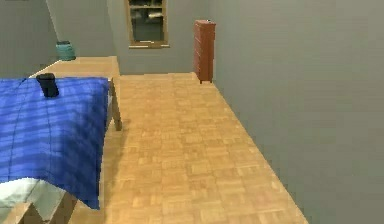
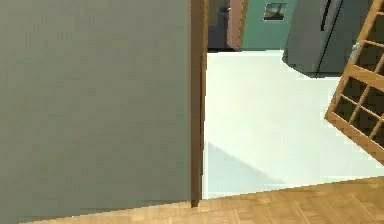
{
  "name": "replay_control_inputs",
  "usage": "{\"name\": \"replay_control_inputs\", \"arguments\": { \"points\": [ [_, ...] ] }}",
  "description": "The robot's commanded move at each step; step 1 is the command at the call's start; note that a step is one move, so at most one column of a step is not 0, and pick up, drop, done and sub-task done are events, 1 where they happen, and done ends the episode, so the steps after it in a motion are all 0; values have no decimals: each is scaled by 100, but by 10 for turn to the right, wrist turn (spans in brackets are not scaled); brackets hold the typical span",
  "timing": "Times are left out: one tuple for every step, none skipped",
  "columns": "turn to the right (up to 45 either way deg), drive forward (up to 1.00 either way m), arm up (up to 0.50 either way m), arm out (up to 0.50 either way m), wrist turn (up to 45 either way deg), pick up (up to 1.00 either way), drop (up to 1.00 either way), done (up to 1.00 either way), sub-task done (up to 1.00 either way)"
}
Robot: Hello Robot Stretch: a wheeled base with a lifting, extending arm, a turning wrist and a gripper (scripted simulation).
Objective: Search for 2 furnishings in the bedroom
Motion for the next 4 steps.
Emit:
{"name": "replay_control_inputs", "arguments": {
  "points": [
    [0, 85, 0, 0, 0, 0, 0, 0, 0],
    [-60, 0, 0, 0, 0, 0, 0, 0, 0],
    [0, 100, 0, 0, 0, 0, 0, 0, 0],
    [0, 100, 0, 0, 0, 0, 0, 0, 0]
  ]
}}
